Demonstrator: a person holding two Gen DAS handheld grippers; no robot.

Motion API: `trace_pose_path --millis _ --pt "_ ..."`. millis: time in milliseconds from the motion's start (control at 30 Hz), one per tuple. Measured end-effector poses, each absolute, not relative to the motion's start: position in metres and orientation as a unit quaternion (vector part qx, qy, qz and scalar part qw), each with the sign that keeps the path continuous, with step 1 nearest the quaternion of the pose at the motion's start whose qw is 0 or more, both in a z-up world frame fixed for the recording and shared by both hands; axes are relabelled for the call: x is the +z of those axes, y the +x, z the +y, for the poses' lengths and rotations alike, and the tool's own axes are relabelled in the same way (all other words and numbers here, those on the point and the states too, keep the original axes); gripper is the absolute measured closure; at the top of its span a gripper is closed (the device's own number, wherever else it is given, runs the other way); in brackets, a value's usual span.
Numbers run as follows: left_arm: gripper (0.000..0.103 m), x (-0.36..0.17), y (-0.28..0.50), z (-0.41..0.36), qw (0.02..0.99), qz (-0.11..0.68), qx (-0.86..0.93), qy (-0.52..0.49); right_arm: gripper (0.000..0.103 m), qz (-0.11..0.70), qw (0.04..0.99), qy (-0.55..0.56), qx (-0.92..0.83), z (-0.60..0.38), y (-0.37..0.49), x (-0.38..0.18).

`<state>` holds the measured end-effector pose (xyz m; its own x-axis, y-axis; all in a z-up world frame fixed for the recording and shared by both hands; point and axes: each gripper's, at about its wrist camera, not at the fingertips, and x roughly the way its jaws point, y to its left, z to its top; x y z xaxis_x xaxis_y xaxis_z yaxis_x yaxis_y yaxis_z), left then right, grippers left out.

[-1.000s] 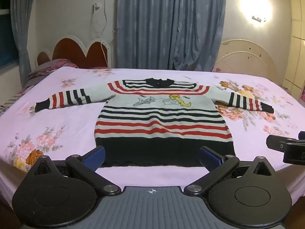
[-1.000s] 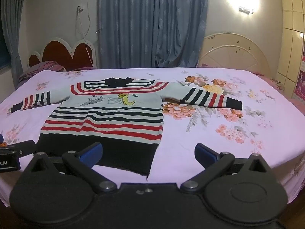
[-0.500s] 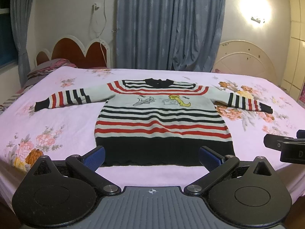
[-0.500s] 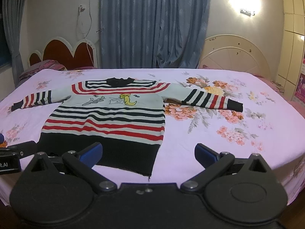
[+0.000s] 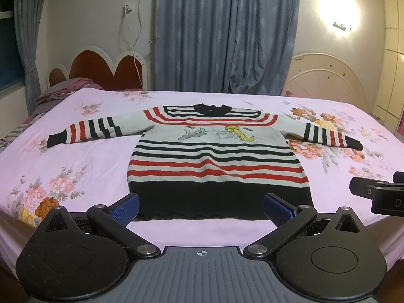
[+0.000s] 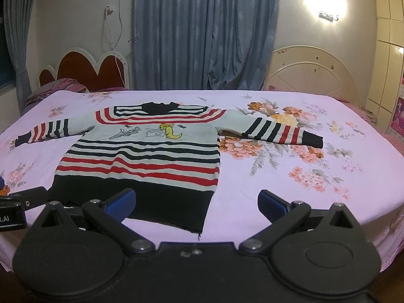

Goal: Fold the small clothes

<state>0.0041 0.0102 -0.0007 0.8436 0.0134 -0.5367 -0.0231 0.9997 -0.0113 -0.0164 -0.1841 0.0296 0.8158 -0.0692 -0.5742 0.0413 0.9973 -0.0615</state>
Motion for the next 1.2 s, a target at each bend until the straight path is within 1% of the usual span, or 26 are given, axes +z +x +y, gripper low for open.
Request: trace_pose_path --millis 1200 --pt "0.0 0.0018 0.0007 0.0184 0.961 0.276 0.01 -0.013 0.001 0.299 0.953 -0.026 -0.028 -0.1771 -0.0164 0.0322"
